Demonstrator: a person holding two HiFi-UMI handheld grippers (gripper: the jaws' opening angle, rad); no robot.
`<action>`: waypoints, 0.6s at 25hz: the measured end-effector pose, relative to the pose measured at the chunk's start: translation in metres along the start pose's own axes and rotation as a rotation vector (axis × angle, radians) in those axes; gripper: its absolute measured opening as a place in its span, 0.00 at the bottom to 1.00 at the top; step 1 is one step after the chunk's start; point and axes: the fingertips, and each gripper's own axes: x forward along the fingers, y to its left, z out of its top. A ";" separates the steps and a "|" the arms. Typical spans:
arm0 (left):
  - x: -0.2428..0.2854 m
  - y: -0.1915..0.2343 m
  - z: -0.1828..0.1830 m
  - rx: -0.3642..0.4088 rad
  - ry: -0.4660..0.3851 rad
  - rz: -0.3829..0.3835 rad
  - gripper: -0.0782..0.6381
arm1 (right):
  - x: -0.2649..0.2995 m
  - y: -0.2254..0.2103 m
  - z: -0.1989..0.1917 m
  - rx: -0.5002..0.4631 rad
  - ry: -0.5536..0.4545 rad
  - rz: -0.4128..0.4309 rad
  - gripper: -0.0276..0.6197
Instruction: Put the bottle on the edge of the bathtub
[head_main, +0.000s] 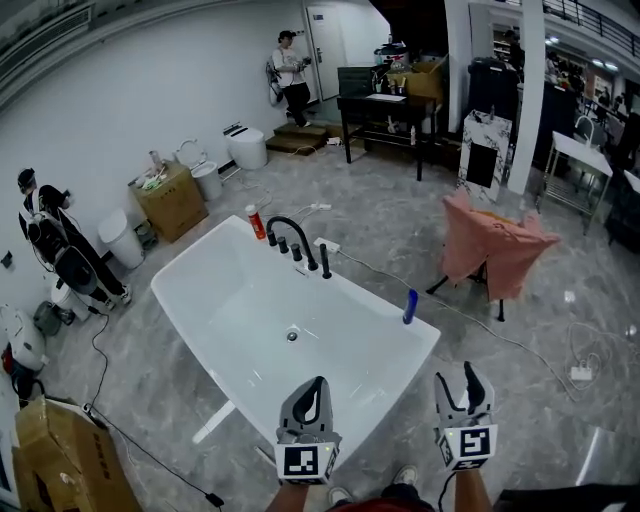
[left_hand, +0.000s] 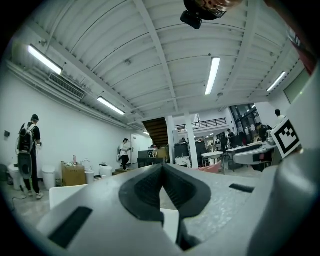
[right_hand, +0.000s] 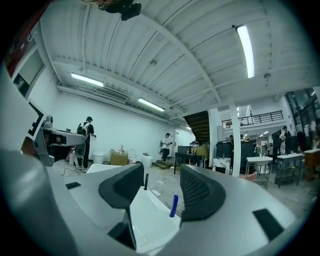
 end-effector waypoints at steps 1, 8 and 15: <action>-0.001 0.002 0.001 -0.001 -0.002 -0.001 0.12 | 0.000 0.003 0.001 -0.003 -0.001 0.000 0.41; 0.001 0.010 0.005 -0.013 -0.014 -0.011 0.12 | 0.003 0.013 0.012 -0.026 -0.014 0.002 0.39; 0.007 0.008 0.005 -0.017 -0.018 -0.024 0.12 | 0.008 0.015 0.016 -0.007 -0.026 0.034 0.20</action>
